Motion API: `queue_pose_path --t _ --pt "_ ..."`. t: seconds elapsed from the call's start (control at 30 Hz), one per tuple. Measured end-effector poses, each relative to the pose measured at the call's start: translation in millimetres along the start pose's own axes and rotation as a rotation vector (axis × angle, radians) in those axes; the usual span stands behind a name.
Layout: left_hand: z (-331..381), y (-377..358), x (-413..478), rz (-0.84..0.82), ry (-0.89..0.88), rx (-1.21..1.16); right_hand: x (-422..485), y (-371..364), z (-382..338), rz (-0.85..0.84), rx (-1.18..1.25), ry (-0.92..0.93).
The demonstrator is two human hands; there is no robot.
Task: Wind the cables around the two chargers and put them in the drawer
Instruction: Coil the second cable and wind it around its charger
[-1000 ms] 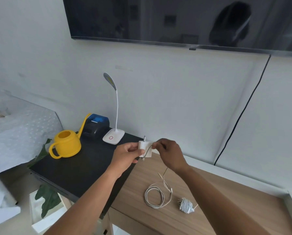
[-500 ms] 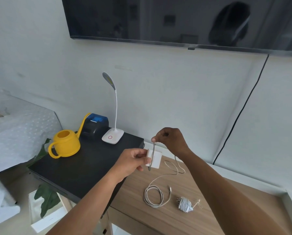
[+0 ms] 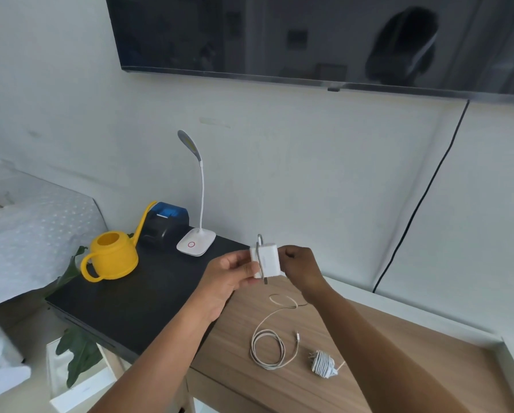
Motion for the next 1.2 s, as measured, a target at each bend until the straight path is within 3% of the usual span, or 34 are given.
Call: queue_pose_path --t 0.43,0.67,1.0,1.2 --pt "5 18 18 0.244 0.012 -0.073 -31 -29 6 -0.121 -0.458 0.209" --pt "0 26 19 0.332 -0.004 0.180 -30 -26 -6 -0.196 -0.584 0.273" --pt "-15 19 6 0.138 0.087 0.337 -5 -3 -30 -0.154 -0.483 0.217" --pt "-22 12 -5 0.009 0.139 0.253 2 5 -24 -0.119 -0.307 0.152"
Point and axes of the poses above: each hand's wrist, its own x-axis towards the middle knuckle, its own y-axis out of the back of the hand, z = x × y, the point moved 3 cm from there along x, towards the middle knuckle, and after that the axes turned 14 degrees about y, right-handed, at the moved point
